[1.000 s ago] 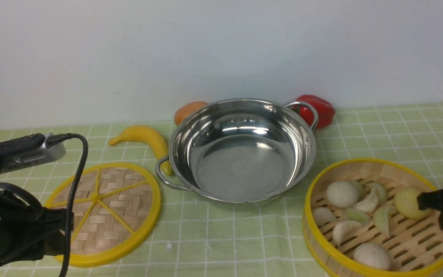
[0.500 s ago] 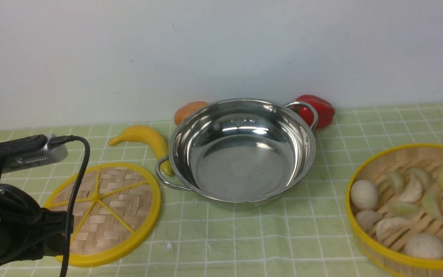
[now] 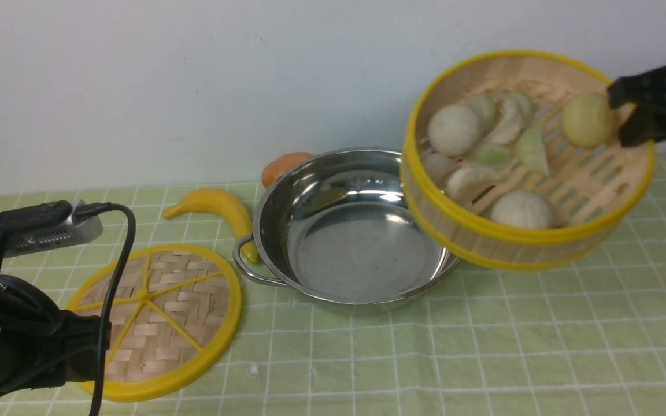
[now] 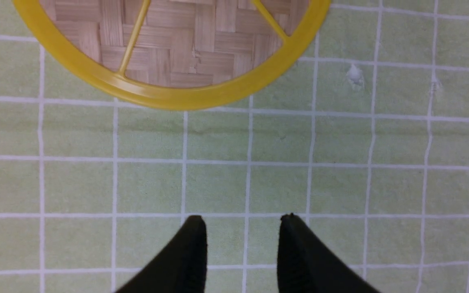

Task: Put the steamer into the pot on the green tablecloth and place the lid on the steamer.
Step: 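Place the bamboo steamer basket of food into the steel pot with the right gripper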

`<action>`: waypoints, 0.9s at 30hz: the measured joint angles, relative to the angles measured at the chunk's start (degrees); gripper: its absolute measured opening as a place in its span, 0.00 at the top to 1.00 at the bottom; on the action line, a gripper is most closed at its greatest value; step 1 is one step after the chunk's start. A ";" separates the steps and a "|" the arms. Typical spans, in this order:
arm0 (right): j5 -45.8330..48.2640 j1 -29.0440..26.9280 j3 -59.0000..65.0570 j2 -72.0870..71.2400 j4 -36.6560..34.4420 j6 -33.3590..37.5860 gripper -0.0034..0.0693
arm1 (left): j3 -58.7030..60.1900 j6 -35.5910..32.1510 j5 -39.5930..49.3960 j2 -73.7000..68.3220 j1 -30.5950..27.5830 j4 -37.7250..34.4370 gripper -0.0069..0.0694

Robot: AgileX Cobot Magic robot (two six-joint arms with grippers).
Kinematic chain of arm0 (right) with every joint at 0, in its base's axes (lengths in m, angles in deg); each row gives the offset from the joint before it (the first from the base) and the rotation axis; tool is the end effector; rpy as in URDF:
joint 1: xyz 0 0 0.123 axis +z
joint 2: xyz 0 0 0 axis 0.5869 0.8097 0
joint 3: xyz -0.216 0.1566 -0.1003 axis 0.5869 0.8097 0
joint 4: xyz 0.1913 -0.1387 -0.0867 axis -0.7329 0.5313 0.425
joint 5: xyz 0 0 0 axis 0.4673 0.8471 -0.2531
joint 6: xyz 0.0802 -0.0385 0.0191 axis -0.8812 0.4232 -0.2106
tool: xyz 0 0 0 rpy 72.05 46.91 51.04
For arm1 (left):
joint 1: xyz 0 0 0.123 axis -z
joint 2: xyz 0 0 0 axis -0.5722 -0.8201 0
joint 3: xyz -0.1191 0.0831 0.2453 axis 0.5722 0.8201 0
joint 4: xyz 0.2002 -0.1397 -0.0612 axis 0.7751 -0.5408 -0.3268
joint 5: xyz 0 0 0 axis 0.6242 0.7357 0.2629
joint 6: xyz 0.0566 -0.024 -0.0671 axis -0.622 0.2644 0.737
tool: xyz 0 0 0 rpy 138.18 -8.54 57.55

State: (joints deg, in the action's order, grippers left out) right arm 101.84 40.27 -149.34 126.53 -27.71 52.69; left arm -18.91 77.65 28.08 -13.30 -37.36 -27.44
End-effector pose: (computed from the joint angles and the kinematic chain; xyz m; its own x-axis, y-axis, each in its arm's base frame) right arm 0.3650 0.0439 0.3275 -0.9165 0.0885 -0.3901 -0.0023 0.9740 0.2264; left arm 0.1936 -0.0068 0.2732 -0.9436 -0.1071 -0.3134 -0.0522 0.9825 -0.1787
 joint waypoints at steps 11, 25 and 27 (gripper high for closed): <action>8.25 14.69 -30.59 26.12 2.24 -5.32 0.84 | 0.00 0.00 0.00 0.00 0.00 0.00 0.60; 8.54 16.78 -41.88 40.34 5.89 -8.04 0.84 | 0.00 0.00 0.00 0.00 0.00 -0.01 0.60; 8.63 16.78 -41.88 41.01 6.31 -8.17 0.84 | 0.00 0.00 0.00 0.00 0.00 -0.01 0.60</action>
State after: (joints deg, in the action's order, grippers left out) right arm 110.47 57.05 -191.22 167.54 -21.39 44.52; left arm -18.91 77.65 28.08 -13.30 -37.36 -27.44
